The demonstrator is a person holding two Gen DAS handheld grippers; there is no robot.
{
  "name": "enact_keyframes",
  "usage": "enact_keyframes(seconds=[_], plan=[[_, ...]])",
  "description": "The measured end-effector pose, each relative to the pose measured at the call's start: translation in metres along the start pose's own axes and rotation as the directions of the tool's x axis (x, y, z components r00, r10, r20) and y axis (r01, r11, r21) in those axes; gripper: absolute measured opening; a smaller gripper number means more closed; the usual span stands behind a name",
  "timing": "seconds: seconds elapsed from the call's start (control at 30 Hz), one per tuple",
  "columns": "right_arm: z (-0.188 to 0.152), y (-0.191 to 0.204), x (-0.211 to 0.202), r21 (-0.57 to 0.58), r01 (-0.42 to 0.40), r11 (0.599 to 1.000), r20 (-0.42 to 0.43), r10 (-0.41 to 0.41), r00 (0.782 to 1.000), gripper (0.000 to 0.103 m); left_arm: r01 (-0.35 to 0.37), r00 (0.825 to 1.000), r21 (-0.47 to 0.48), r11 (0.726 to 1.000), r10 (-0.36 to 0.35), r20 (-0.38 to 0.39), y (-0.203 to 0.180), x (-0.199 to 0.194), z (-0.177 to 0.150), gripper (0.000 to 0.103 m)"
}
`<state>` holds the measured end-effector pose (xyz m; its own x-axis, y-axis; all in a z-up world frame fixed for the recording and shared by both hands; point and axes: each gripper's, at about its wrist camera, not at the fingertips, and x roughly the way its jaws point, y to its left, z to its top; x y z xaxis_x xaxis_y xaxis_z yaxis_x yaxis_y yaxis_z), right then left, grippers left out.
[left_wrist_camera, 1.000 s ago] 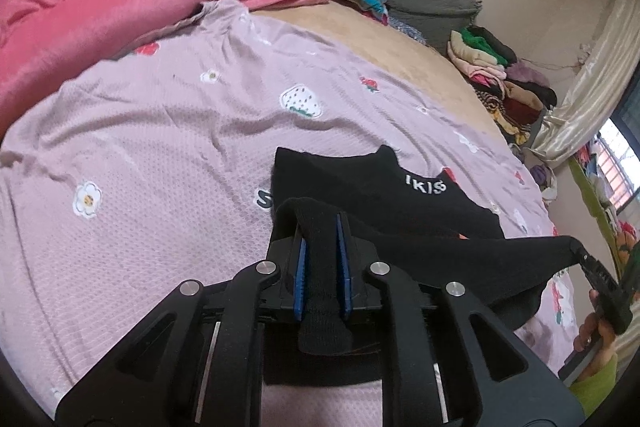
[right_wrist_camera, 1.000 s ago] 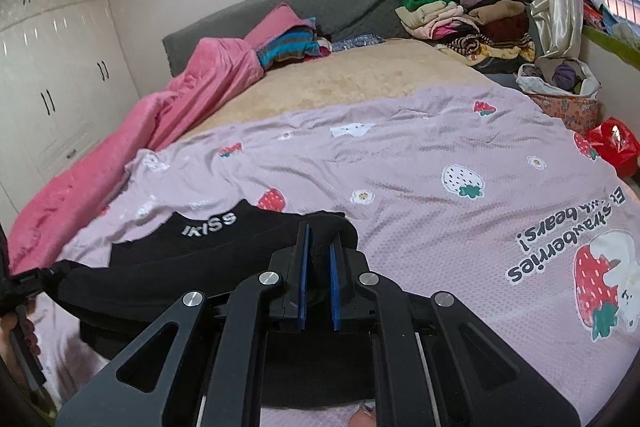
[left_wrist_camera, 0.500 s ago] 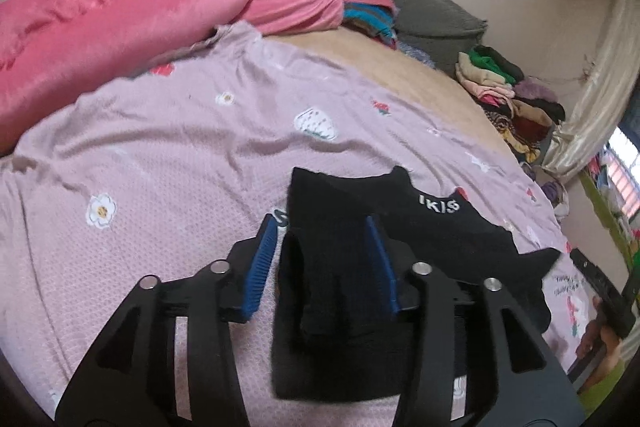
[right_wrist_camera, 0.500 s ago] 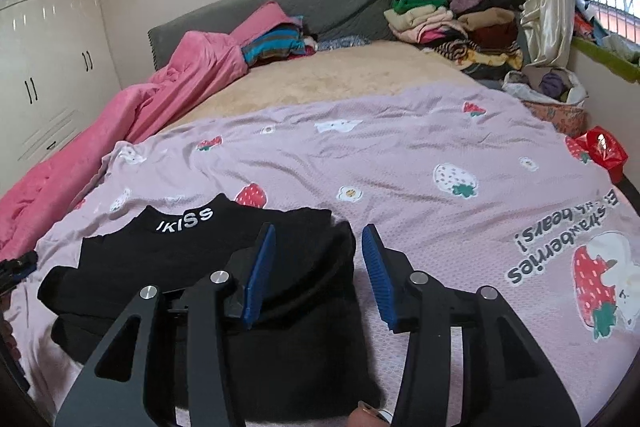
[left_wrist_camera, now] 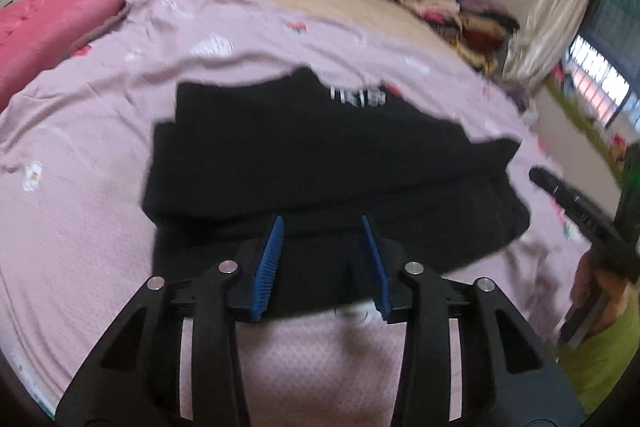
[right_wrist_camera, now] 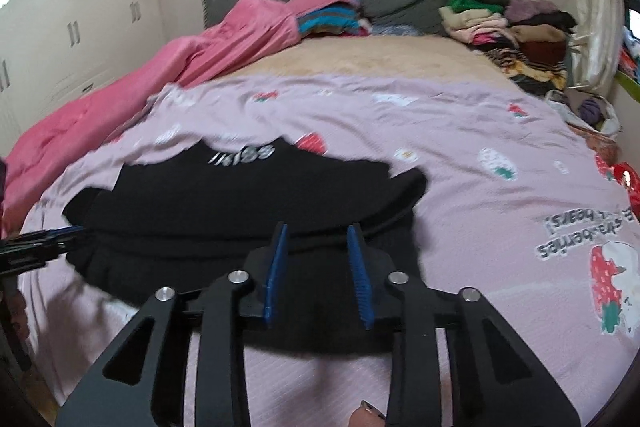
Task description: Fold small clothes
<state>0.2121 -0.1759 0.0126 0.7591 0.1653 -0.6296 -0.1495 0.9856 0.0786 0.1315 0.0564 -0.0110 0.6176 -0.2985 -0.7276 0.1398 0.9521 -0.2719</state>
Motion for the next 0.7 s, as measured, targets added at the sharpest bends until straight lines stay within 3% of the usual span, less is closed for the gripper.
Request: enact_keyframes(seconds=[0.07, 0.17, 0.33, 0.7], plan=[[-0.006, 0.01, 0.007, -0.028, -0.016, 0.999, -0.044, 0.015, 0.999, 0.021, -0.022, 0.999, 0.012, 1.0, 0.023, -0.035, -0.002, 0.01, -0.006, 0.031], [-0.014, 0.02, 0.018, -0.058, -0.018, 0.998, -0.093, 0.013, 0.996, 0.021, -0.078, 0.995, 0.044, 0.996, 0.081, -0.065, -0.001, 0.021, -0.011, 0.031], [-0.025, 0.027, 0.051, -0.083, 0.014, 0.996, -0.18, -0.029, 0.983, 0.021, -0.123, 0.991, 0.049, 0.991, 0.125, -0.047, 0.002, 0.021, -0.011, 0.031], [-0.007, 0.023, 0.095, -0.069, 0.018, 0.997, -0.185, -0.03, 0.982, 0.019, -0.16, 0.987, 0.042, 0.986, 0.16, -0.008, 0.004, 0.026, 0.001, 0.034]])
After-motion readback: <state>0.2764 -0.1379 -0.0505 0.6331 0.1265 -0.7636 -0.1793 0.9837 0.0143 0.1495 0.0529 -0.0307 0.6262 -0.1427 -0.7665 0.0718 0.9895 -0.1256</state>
